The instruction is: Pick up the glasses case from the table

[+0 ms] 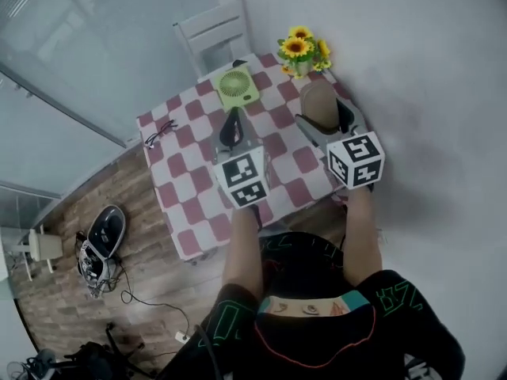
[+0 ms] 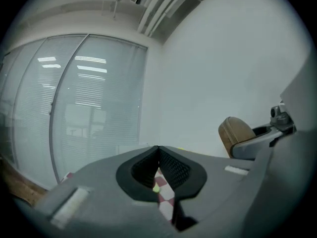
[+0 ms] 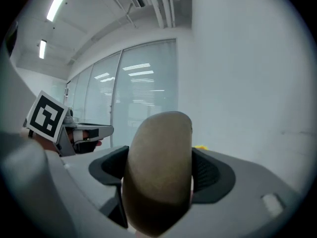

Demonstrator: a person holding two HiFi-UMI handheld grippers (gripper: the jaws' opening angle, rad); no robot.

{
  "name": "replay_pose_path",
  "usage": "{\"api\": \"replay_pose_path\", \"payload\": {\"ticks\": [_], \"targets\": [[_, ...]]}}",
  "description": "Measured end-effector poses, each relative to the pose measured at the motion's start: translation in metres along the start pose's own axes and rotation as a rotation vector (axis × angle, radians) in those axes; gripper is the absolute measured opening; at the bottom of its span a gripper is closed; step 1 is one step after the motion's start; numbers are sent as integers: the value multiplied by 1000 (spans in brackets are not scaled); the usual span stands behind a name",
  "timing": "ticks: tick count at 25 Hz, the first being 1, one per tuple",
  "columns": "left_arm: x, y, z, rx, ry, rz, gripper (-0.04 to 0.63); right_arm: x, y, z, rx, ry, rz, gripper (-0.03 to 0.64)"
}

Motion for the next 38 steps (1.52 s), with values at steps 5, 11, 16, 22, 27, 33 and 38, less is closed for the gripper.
{"api": "replay_pose_path", "payload": {"ticks": [5,11,16,22,27,33,38], "targets": [[19,-39,-62,26,145,-85,8,-48,-27,-56,11,180,-97,390],[29,-75,-121,39,279,-147,8,-90,-52,-104,12,342,-174,390],[32,-88,-136,40,312,-164,8,-104,-59,-116,3,364,-166,390],[39,-83,-131,55,291,-155,8,-101,-56,-120,-1,361,-185,390],[42,-81,-127,52,285,-152,8,-99,-57,-124,5,374,-192,390],[45,-77,-127,61,285,-153,8,-96,-56,-124,0,380,-191,390],[46,-76,-127,53,292,-148,8,-96,-58,-125,-11,381,-195,390]]}}
Point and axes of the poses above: the fingertips, and each gripper's own axes: x forward along the fingers, z to its left, y out of its underside, the point moved 2 cm from there along -x, backward along the fingers, and after that the axes turned 1 degree about z, right-handed, at the moved point
